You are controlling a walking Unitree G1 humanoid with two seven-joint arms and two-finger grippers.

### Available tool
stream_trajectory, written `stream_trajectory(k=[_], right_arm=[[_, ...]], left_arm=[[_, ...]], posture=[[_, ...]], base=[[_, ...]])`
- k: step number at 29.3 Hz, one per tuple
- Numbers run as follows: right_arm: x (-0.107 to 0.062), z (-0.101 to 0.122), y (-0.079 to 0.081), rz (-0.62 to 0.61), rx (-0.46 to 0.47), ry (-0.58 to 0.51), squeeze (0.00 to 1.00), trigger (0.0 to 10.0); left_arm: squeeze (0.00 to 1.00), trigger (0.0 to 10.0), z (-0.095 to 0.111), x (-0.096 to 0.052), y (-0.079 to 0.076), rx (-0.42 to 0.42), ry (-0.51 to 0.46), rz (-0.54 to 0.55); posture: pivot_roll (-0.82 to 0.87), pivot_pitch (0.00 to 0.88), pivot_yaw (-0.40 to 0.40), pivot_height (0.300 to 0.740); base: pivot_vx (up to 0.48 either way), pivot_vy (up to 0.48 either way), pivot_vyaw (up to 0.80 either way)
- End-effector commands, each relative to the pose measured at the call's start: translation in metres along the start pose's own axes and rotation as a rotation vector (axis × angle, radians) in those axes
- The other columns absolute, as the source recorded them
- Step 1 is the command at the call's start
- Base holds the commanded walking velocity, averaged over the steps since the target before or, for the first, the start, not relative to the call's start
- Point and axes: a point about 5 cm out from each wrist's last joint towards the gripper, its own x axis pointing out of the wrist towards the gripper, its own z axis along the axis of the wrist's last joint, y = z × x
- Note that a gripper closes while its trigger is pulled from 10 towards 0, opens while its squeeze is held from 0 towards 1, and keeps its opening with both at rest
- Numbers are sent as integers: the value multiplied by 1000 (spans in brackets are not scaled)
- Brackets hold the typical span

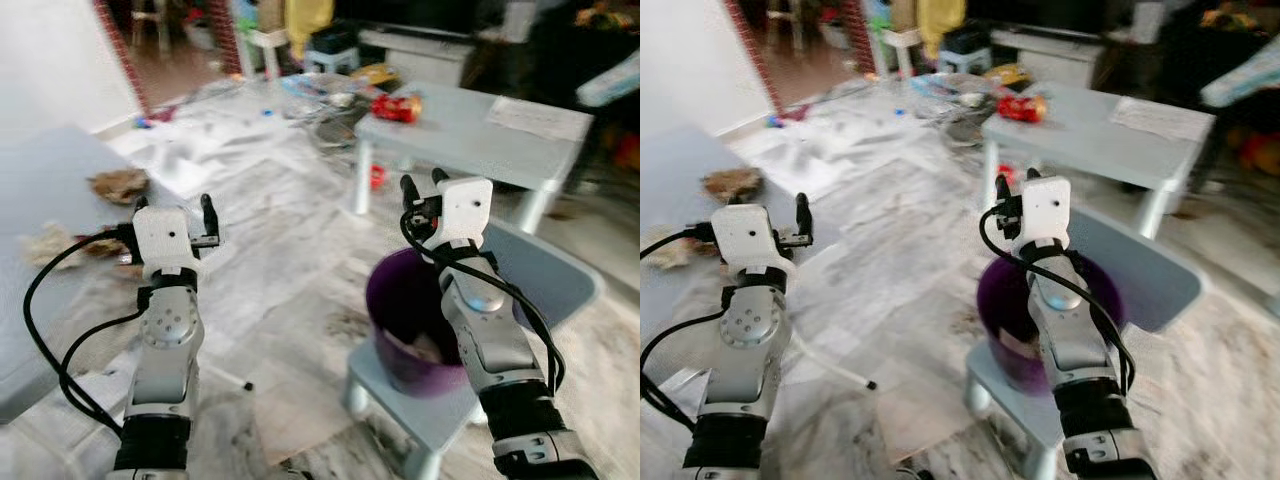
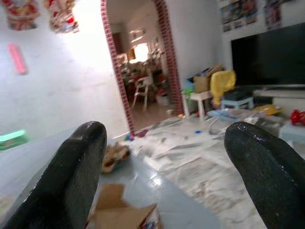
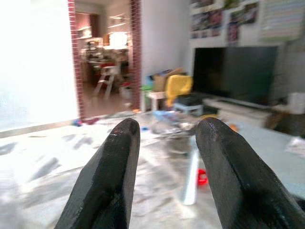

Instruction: Picking trash to rubbish bin

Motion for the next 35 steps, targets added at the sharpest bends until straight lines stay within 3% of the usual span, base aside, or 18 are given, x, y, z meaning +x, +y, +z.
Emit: stream_trajectory(k=[1,35], right_arm=[[2,2,-1,-1,20,5,0,10000],[3,1,3,71,38,26,0,10000]], left_arm=[[0,10000,2,1,0,7,-1,-1],[0,10000,-4,-1,2,-20,41,44]], posture=[[-90,46,68,740],[-80,27,24,740]], base=[[0,0,800],[0,0,753]])
